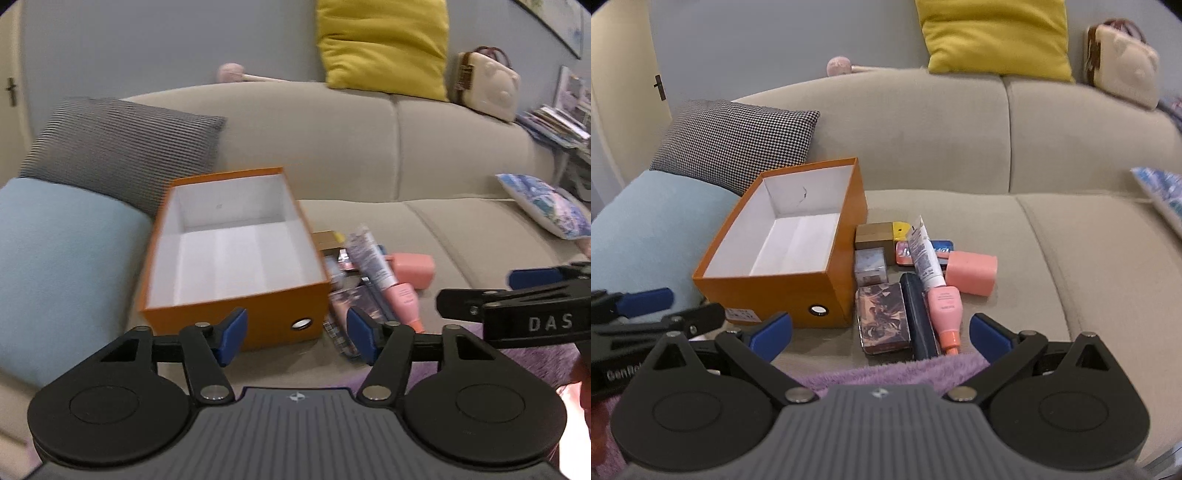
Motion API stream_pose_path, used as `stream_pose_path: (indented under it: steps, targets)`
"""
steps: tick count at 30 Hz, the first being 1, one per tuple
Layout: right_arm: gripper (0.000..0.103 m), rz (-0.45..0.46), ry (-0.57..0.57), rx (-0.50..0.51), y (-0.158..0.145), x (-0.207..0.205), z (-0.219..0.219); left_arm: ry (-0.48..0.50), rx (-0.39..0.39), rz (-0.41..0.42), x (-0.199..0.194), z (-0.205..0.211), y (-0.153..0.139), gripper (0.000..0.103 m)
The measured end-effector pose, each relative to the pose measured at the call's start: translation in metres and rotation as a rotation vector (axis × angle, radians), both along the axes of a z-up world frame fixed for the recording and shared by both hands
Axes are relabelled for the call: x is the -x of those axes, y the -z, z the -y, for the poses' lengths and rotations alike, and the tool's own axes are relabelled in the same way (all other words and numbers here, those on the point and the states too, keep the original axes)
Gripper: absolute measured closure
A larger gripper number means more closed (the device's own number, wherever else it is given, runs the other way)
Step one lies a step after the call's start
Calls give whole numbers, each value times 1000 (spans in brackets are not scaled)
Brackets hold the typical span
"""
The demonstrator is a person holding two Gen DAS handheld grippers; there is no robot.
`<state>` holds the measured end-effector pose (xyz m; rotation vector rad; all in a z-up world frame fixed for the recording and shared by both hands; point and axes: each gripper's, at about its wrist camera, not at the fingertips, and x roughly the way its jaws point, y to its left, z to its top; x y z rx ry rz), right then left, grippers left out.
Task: Organize rigid objects
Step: 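Lower the left tool onto the photo card box while the right tool approaches the plaid case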
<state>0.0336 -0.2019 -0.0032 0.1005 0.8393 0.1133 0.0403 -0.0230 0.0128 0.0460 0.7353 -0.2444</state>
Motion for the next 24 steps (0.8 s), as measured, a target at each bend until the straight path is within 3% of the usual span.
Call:
stream_pose_path:
  steps: [4,6,8,10,12,20,24]
  targets:
    - [21,-40,-59,11,-1,-26,11,54,62,-51,-29,11,5,48]
    - [26,-63,-73,8,3,-39,17,75,102,-86,-43,15,12,55]
    - [29,-80,-95,23,10,-54,21,90,141,-127,-57,22,24,57]
    - [43,-107,-122,40,20,-70,24,98,163,-164,-69,28,38,61]
    - [50,-144,-139,30,32,-84,29,79,176,-207,-79,31,54,62]
    - [54,-272,-192,55,79,-125,38,0,234,-324,-103,36,102,62]
    - [66,-334,-171,54,102,-137,48,39,241,-334,-112,49,107,62]
